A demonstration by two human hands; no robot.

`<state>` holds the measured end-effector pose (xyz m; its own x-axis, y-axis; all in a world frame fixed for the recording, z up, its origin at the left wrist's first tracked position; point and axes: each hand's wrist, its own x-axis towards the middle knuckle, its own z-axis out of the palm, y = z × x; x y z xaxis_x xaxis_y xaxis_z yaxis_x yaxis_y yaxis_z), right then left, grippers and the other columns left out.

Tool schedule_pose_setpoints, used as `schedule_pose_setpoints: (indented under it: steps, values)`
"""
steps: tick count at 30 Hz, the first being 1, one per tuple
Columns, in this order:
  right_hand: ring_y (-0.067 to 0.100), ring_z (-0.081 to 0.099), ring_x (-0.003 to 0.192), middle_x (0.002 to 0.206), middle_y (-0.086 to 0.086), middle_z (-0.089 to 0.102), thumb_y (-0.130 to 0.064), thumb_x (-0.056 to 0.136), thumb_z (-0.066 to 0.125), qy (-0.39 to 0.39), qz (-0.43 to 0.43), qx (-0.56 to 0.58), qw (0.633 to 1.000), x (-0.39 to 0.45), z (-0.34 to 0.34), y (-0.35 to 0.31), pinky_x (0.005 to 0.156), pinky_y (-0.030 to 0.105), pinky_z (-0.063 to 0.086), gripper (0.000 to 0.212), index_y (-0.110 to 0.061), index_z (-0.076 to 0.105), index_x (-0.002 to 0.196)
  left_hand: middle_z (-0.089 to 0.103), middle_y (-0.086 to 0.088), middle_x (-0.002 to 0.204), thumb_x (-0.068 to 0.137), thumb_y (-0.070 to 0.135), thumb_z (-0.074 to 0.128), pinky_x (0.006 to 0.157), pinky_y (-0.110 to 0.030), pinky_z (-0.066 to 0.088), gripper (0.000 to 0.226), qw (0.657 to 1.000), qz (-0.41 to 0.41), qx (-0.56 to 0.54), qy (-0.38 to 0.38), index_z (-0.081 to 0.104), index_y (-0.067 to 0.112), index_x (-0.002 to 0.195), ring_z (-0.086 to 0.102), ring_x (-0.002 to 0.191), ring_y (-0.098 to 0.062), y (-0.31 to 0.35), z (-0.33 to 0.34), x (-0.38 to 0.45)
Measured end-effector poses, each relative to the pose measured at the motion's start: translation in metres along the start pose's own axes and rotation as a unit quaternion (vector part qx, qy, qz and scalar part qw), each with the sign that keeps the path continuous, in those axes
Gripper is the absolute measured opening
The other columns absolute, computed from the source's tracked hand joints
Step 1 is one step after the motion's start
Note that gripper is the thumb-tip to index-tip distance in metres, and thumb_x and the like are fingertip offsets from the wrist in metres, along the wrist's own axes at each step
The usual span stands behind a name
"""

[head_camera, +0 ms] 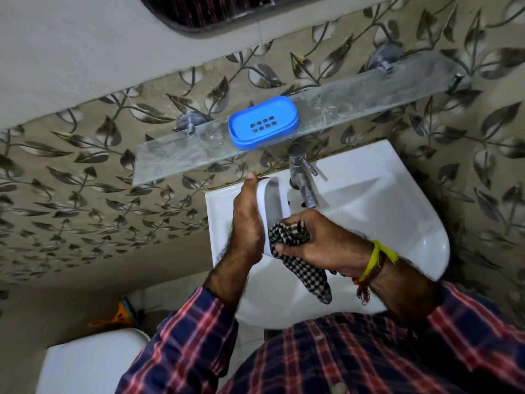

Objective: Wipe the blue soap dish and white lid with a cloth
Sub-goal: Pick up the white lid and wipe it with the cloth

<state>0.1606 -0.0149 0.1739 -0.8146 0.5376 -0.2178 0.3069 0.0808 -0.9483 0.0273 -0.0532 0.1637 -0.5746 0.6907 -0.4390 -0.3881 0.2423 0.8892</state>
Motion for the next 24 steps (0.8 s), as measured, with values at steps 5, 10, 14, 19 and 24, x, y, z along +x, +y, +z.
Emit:
schedule_pose_setpoints:
  steps: [5,10,14,19,24]
  values:
    - [0.012,0.061,0.081,0.081,-0.007,0.061,-0.022,0.073,0.082,0.052,-0.150,-0.136,0.978,-0.004,0.009,0.011,0.075,0.038,0.052,0.019,-0.017,0.064,0.078,0.077,-0.009,0.088,0.083,0.068,0.059,0.085,-0.041,0.057,0.063,0.995,-0.056,-0.071,0.029,0.070,0.016,0.115,0.072,0.079,-0.027,0.010,0.003,-0.003]
    - [0.011,0.060,0.074,0.074,-0.010,0.063,-0.013,0.075,0.078,0.145,-0.145,-0.148,0.968,-0.006,0.015,0.015,0.069,0.032,0.052,0.014,-0.021,0.066,0.075,0.074,-0.012,0.115,0.092,0.076,0.035,0.093,-0.045,0.057,0.073,0.998,-0.050,-0.037,-0.003,0.061,0.021,0.132,0.071,0.101,-0.029,0.005,-0.006,-0.001]
    - [0.007,0.060,0.059,0.064,-0.005,0.063,-0.002,0.081,0.076,0.159,0.001,0.186,0.970,-0.007,-0.005,0.004,0.061,0.023,0.048,0.012,-0.010,0.067,0.077,0.028,-0.009,0.163,0.098,0.066,0.031,0.119,-0.049,0.032,0.071,0.892,0.345,0.286,-0.060,0.024,0.026,0.157,0.034,0.148,-0.027,-0.031,-0.035,-0.016]
    - [0.020,0.058,0.064,0.073,0.011,0.057,0.003,0.082,0.068,0.055,0.094,0.381,0.918,-0.008,-0.014,-0.008,0.053,0.028,0.051,0.012,0.001,0.065,0.094,0.021,-0.018,0.163,0.100,0.058,0.034,0.120,-0.063,0.018,0.071,0.696,0.539,0.448,-0.154,0.022,0.014,0.155,0.013,0.154,-0.036,-0.049,-0.044,-0.011]
    - [0.031,0.058,0.092,0.100,0.020,0.057,-0.006,0.080,0.073,0.051,0.080,0.422,0.902,-0.003,-0.005,-0.010,0.072,0.032,0.052,0.043,0.013,0.057,0.115,0.042,-0.006,0.149,0.104,0.055,0.020,0.119,-0.062,0.020,0.067,0.753,0.527,0.379,-0.108,0.035,0.003,0.144,0.034,0.146,-0.014,-0.046,-0.035,-0.012]
